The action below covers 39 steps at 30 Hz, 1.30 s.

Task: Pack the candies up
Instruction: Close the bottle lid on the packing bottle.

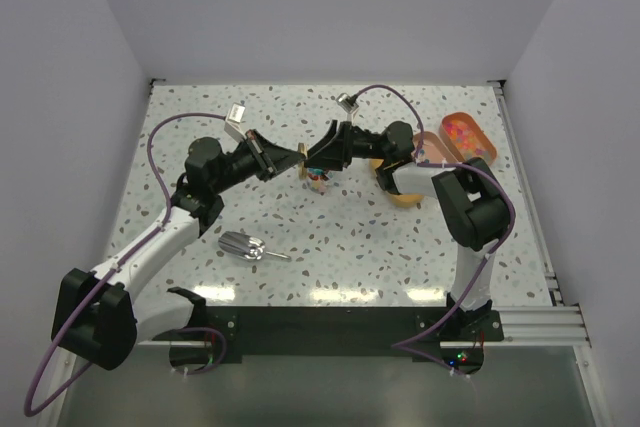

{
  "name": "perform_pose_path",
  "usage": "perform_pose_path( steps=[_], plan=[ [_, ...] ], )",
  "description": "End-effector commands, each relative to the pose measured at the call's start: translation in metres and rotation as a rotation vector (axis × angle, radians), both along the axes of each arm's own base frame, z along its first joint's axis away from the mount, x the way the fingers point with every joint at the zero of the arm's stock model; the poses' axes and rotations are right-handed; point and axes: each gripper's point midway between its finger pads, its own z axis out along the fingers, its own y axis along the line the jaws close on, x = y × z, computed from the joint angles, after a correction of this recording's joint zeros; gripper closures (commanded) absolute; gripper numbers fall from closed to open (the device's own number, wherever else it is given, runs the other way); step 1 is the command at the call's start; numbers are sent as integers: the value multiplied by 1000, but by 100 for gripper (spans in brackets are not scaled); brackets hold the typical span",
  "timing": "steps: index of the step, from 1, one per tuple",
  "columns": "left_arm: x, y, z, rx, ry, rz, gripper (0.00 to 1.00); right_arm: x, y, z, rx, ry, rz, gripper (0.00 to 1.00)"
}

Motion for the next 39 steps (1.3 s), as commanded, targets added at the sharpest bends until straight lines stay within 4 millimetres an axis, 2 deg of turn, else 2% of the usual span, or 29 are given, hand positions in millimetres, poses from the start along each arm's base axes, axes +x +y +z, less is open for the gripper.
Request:
perform_pose_path(
  steps=[1, 7, 22, 27, 30, 34, 39],
  plan=[
    [-6, -5, 14, -38, -46, -29, 100, -21, -6, 54, 170, -350, 10, 1],
    [-6, -5, 14, -38, -46, -31, 100, -21, -6, 52, 168, -351, 12, 1],
    [-7, -5, 10, -28, -42, -35, 100, -29, -10, 64, 178, -402, 10, 1],
    [-7, -4, 9, -26, -40, -32, 100, -29, -10, 60, 174, -394, 13, 1],
    [-6, -4, 7, -23, -34, -29, 100, -29, -10, 59, 171, -391, 16, 4],
    [-6, -4, 6, -15, -36, -26, 100, -28, -9, 57, 168, -385, 20, 16],
    [-4, -2, 5, 10, -40, -8, 100, -27, -9, 50, 159, -362, 18, 18]
  ],
)
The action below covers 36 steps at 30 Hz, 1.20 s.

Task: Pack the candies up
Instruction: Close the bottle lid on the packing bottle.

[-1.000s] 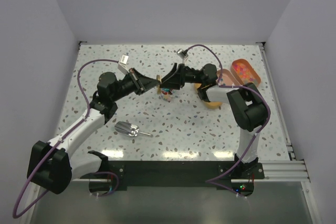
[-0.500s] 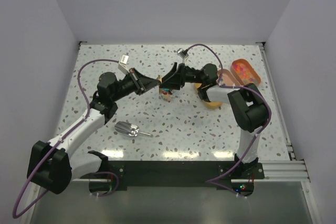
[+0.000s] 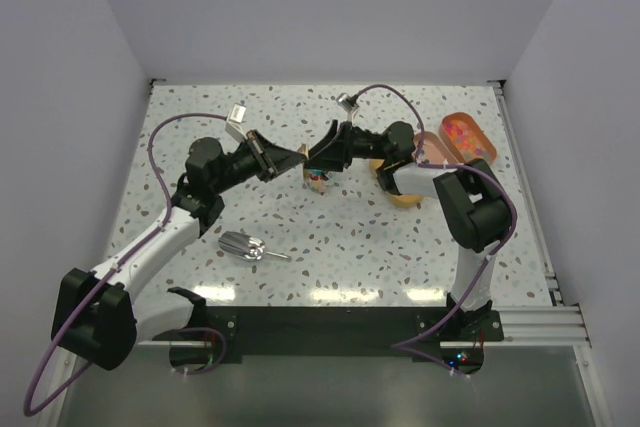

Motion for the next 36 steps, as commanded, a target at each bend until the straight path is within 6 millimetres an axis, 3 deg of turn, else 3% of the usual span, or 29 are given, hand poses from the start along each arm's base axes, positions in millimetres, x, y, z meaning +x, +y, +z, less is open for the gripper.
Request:
perform_pose_path(
  steps=[1, 5, 9, 16, 17, 19, 20, 21, 22, 23, 24, 26, 32, 33, 34, 36],
  plan=[
    [-1, 0, 4, 18, -43, 2, 100, -23, -9, 43, 154, -330, 11, 19],
    [0, 1, 4, 30, -43, 11, 98, -22, -8, 39, 149, -313, 12, 31],
    [2, 4, 2, 57, -55, 32, 73, -21, -8, 36, 137, -297, 16, 38],
    [11, 20, 7, 178, -112, 113, 41, -15, -5, 17, 59, -250, -4, 39],
    [16, 25, 15, 197, -133, 149, 33, -11, -5, 17, 50, -283, -26, 39],
    [19, 36, 23, 269, -176, 193, 25, -5, -3, 1, -28, -221, -40, 39],
    [22, 50, 16, 348, -172, 241, 18, 3, -4, -7, -97, -211, -82, 39],
    [26, 57, 25, 372, -216, 279, 14, 8, -4, -14, -152, -206, -107, 39],
    [26, 66, 27, 422, -213, 308, 11, 16, -7, -24, -218, -334, -135, 38],
    [34, 82, 27, 482, -217, 391, 6, 19, -10, -25, -285, -355, -162, 38],
    [34, 93, 29, 551, -253, 424, 4, 21, -17, -42, -422, -279, -179, 38],
    [37, 121, 27, 662, -246, 538, 0, 28, -25, -49, -514, -328, -199, 37],
    [35, 178, 13, 948, -268, 715, 0, 44, -60, -77, -895, -303, -259, 37],
    [35, 183, 8, 972, -262, 728, 0, 41, -66, -74, -955, -286, -249, 37],
    [35, 187, -1, 996, -252, 735, 0, 48, -74, -90, -1051, -284, -258, 37],
    [36, 194, -12, 1040, -240, 756, 0, 46, -78, -91, -1142, -269, -239, 37]
  ],
)
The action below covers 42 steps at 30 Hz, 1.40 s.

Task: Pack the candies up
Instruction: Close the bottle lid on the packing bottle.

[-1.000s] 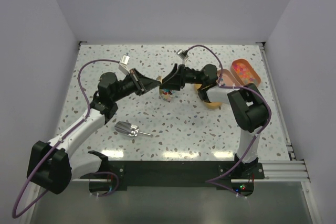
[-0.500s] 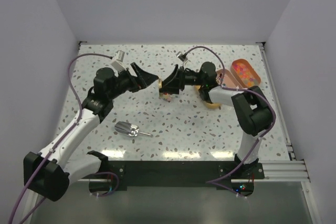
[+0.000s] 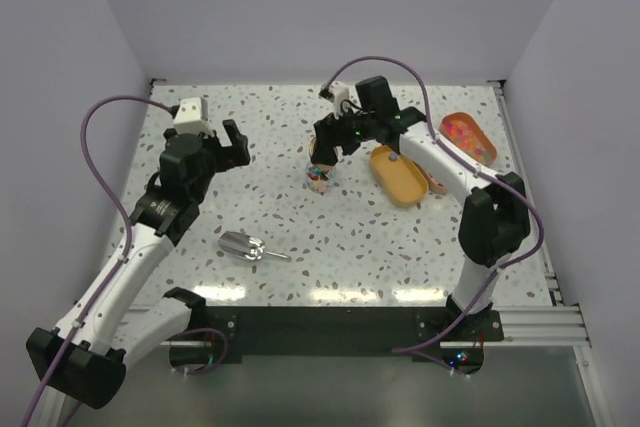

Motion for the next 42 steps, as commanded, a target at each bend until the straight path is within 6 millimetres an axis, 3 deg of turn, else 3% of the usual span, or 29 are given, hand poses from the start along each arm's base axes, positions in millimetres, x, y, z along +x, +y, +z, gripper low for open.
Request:
perform_pose_path(
  steps=[1, 7, 11, 27, 42],
  plan=[
    [0, 35, -30, 178, 39, 124, 0, -15, -40, -50, -376, 101, -21, 37],
    [2, 44, -60, 233, 78, 161, 0, -3, -34, -59, -565, 81, -28, 35],
    [-1, 50, -61, 250, 84, 180, 0, 0, -22, -75, -654, 78, 3, 35],
    [-4, 51, -62, 252, 83, 178, 0, 21, 5, -84, -695, -13, 31, 33],
    [-3, 48, -66, 260, 91, 163, 0, 35, 15, -98, -699, -29, 36, 30]
  ],
)
